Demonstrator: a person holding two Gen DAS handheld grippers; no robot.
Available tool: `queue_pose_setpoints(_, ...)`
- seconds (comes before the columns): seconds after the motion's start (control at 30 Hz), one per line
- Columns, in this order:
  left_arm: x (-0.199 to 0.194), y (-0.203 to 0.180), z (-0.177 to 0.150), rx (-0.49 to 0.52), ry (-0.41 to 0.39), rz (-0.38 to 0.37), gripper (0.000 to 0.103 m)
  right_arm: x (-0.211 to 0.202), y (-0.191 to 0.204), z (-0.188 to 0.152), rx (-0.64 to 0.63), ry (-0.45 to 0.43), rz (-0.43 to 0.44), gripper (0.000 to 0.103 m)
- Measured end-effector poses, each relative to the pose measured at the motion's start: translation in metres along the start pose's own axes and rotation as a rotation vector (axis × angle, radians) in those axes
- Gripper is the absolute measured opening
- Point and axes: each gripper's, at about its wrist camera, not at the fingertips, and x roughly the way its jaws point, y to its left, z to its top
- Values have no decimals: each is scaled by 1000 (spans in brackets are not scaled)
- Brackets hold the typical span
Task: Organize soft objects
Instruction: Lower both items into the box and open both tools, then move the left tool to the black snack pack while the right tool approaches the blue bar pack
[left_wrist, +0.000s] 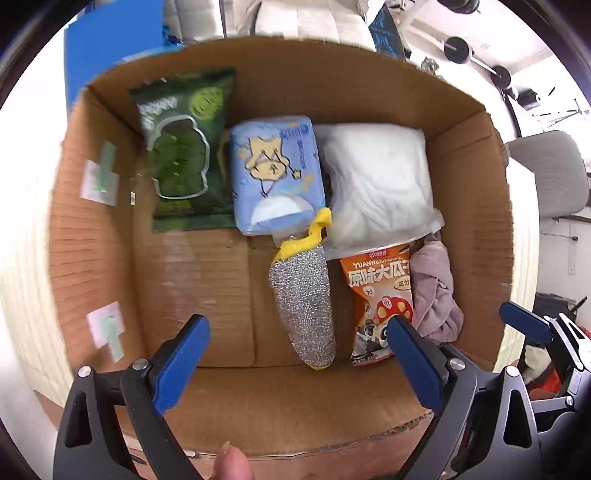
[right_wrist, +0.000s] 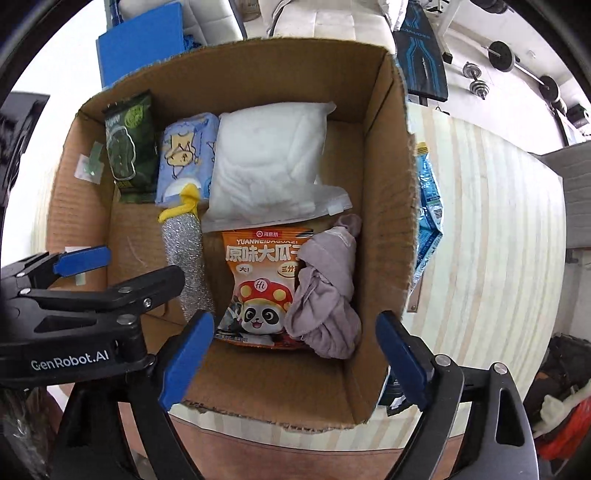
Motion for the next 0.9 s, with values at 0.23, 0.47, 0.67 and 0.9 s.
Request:
queue_pose_setpoints(0.23, -42, -6, -27, -7, -110, 73, 98, -24, 0, -15, 11, -50, 19, 103)
queue_pose_setpoints(0.47, -85, -22, -45, -21, -252, 154, 98, -59, 0, -32, -31, -133, 97, 103)
queue_pose_setpoints(0.67, -102, -57, -97, -95, -432, 306, 98, -93, -35, -69, -158, -230, 70, 103)
queue_pose_setpoints(0.9, -50, -79, -155, -303, -309, 203, 98, -51, -102, -102, -244, -105, -18, 103)
